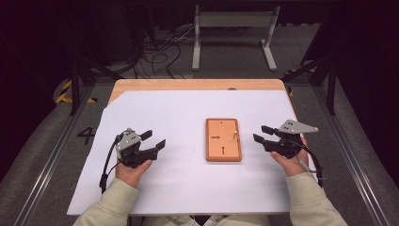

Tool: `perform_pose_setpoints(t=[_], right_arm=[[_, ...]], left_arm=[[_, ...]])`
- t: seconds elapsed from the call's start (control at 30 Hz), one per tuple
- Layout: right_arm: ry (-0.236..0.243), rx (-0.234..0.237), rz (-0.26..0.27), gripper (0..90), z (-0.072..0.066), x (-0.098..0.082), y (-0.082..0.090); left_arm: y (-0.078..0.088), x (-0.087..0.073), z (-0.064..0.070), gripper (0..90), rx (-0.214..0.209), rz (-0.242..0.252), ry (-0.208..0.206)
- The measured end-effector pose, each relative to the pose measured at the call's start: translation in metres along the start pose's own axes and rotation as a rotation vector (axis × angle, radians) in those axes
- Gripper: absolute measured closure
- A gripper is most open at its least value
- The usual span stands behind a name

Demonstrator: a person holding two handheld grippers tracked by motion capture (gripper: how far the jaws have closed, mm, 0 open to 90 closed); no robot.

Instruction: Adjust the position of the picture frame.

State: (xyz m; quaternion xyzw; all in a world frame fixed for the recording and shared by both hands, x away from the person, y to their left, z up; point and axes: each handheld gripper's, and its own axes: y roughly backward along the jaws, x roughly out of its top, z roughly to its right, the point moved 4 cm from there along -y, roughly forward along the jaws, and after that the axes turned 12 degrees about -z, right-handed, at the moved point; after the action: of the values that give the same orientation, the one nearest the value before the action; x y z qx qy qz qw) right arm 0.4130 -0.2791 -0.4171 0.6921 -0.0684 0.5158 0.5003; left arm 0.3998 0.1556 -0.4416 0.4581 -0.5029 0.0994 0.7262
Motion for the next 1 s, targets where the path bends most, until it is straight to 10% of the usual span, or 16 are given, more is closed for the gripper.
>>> perform_pose_setpoints(t=[0.23,0.47,1.0], right_arm=[[0.011,0.007,-0.013,54.2,0.003,0.009,0.001],[0.038,-0.003,-0.06,88.7,0.004,0.017,-0.001],[0.096,0.077,-0.078,90.0,0.004,0.06,-0.01]], left_arm=[[0.0,0.0,-0.002,34.1,0.011,-0.007,0.003],[-0.001,0.0,-0.001,34.4,0.013,-0.012,0.003],[0.005,-0.005,-0.003,34.5,0.032,-0.014,0.013]])
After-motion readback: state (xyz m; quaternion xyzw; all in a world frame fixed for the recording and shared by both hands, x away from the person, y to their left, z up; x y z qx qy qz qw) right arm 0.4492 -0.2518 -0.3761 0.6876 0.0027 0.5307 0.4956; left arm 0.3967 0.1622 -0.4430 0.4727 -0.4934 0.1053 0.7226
